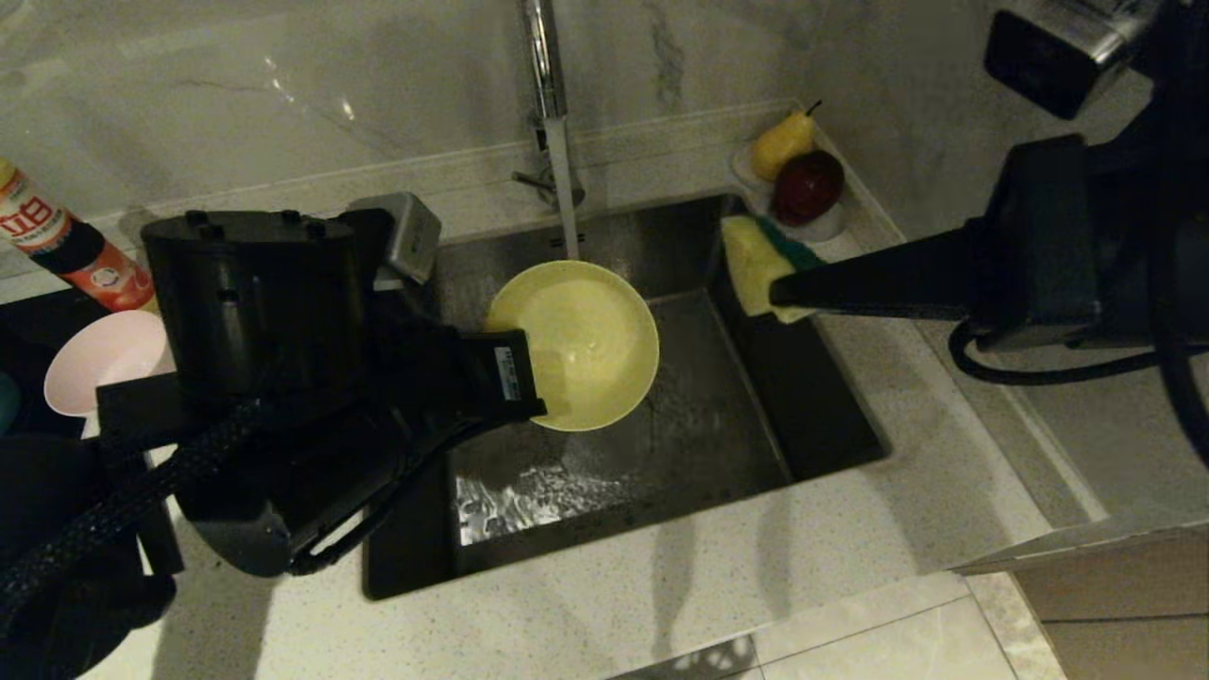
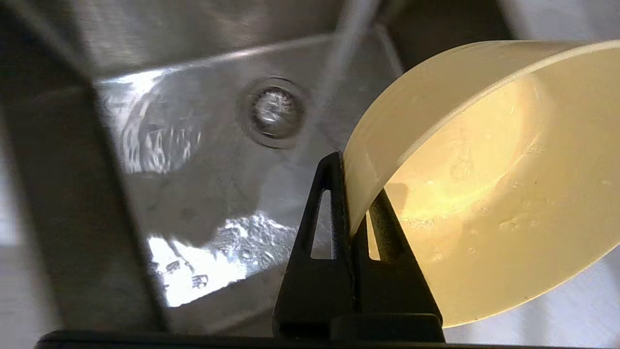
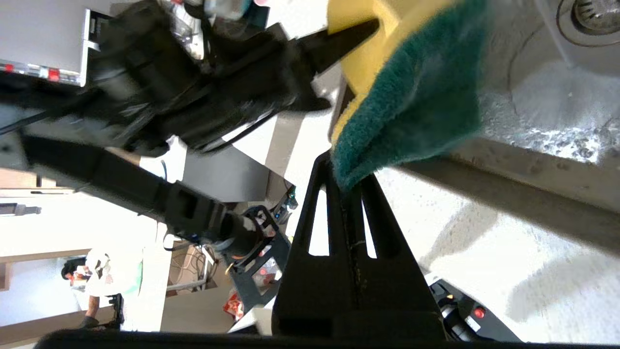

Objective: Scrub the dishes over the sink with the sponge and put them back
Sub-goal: Wipe the bowl

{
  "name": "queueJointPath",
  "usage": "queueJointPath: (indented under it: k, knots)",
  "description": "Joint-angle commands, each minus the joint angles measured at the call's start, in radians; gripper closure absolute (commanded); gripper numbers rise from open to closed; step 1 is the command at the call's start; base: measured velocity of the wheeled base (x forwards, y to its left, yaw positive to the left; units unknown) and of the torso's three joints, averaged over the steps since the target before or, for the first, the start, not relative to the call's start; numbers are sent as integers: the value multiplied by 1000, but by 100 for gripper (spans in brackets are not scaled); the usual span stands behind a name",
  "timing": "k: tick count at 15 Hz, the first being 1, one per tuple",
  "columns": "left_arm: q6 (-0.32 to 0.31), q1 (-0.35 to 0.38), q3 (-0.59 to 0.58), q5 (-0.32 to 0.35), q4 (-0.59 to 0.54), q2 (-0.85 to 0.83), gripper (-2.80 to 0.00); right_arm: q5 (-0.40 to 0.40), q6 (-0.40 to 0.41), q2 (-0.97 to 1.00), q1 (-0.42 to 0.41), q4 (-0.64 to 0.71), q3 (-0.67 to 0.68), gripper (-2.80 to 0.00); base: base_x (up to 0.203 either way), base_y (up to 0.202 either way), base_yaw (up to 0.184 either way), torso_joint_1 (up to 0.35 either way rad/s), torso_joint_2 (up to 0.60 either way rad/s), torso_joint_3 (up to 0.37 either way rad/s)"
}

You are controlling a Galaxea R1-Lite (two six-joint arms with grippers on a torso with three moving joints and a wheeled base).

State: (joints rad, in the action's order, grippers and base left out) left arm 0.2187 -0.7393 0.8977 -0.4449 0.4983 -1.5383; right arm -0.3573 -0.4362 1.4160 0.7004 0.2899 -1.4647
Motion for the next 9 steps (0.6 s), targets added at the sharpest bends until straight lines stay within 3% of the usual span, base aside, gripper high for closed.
queueJointPath:
  k: [1,4,9]
  knots:
    - [11,53,0,-2,-3,7,0,-2,-3,-54,-23,67,-28,0,0,0,0,0,0,0]
    - [43,98,-12,-5,-13,31,0,-2,-2,-83,-141,156,1,0,0,0,0,0,0,0]
    - [64,134,-21,-6,-66,77,0,-8,34,-124,-330,163,130,0,0,0,0,0,0,0]
